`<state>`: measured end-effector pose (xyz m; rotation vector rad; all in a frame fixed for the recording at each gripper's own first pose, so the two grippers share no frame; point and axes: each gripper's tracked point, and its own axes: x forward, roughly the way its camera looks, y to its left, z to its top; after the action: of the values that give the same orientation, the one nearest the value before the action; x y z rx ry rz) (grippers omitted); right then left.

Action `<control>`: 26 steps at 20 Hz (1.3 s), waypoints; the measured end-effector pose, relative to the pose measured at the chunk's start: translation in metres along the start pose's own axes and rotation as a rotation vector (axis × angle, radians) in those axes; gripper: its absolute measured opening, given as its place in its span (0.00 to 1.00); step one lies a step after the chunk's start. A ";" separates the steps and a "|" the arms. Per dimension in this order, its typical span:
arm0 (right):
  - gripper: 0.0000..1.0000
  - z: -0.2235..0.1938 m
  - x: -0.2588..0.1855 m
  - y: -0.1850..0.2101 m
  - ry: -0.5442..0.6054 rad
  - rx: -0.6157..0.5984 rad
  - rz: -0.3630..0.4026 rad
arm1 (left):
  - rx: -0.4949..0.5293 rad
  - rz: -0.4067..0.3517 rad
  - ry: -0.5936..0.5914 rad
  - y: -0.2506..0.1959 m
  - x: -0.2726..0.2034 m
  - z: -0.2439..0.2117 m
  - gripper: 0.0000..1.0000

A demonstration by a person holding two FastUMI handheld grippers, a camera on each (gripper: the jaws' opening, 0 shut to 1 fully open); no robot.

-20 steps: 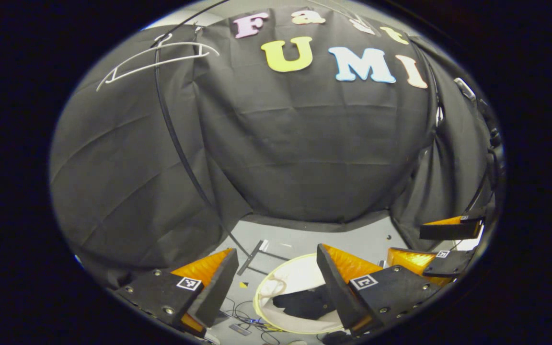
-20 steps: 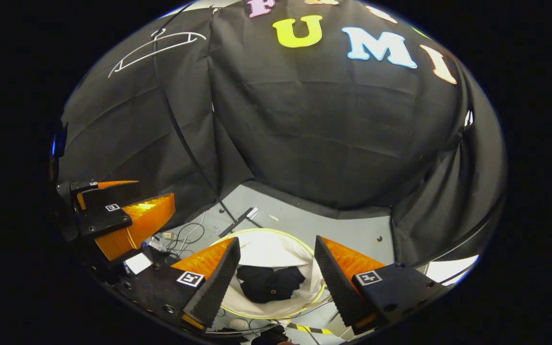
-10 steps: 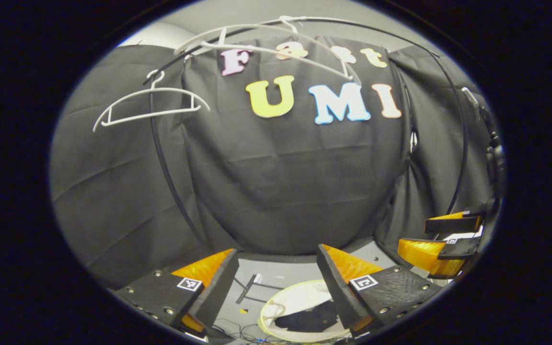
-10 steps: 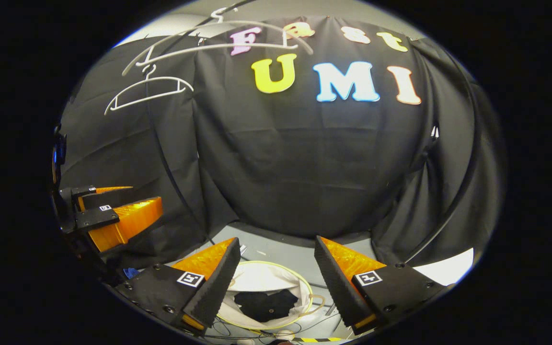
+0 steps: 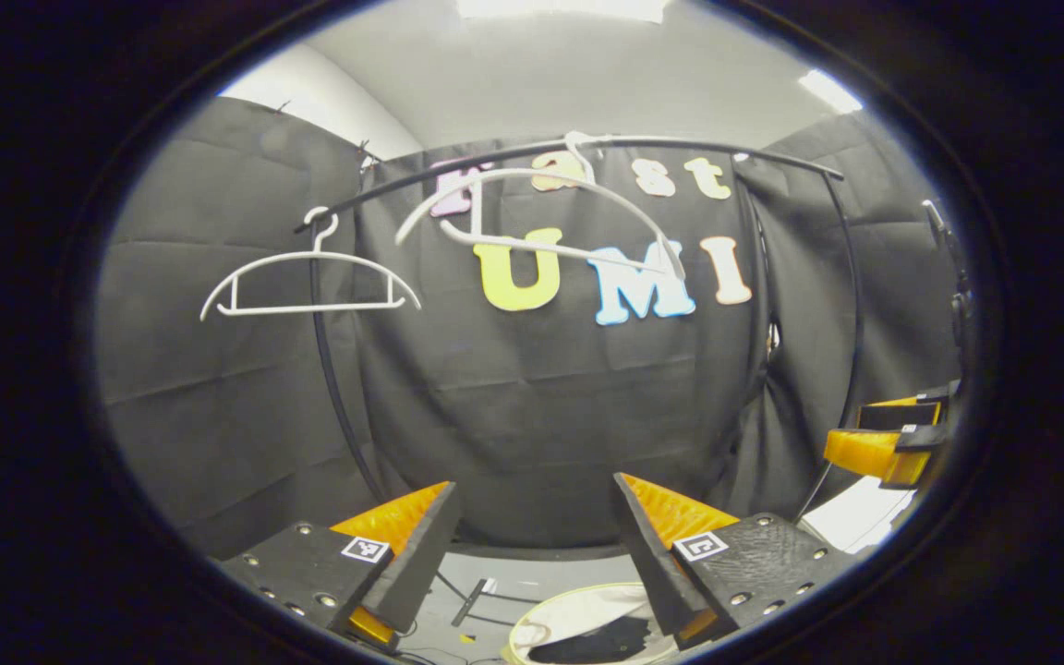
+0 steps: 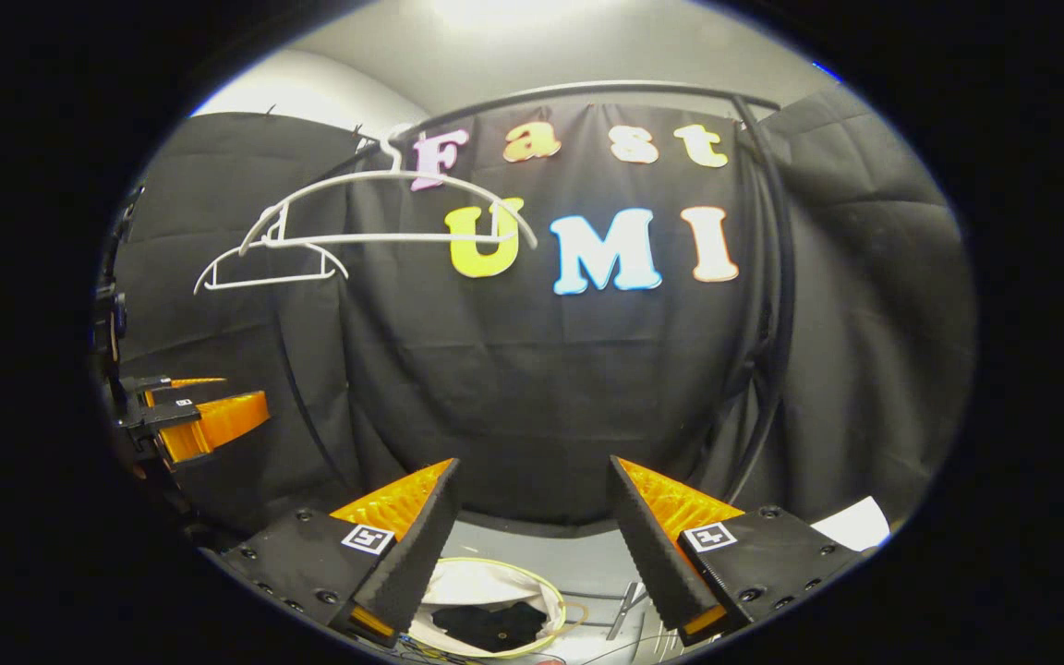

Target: Grasp the clothes on the hanger with both hands and then place them into the laundry hamper below.

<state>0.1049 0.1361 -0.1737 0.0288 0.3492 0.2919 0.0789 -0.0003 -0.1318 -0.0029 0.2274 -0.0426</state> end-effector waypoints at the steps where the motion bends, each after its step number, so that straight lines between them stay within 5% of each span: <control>1: 0.93 0.009 -0.009 -0.004 -0.018 0.000 -0.020 | -0.004 -0.003 -0.018 0.005 -0.006 0.009 0.96; 12: 0.93 0.083 -0.102 -0.031 -0.194 -0.026 -0.167 | -0.086 -0.002 -0.169 0.041 -0.060 0.079 0.95; 26: 0.93 0.108 -0.175 -0.062 -0.288 -0.012 -0.226 | -0.028 0.004 -0.240 -0.005 -0.125 0.120 0.95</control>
<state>0.0022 0.0290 -0.0185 0.0185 0.0633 0.0632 -0.0157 0.0002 0.0130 -0.0354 -0.0122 -0.0342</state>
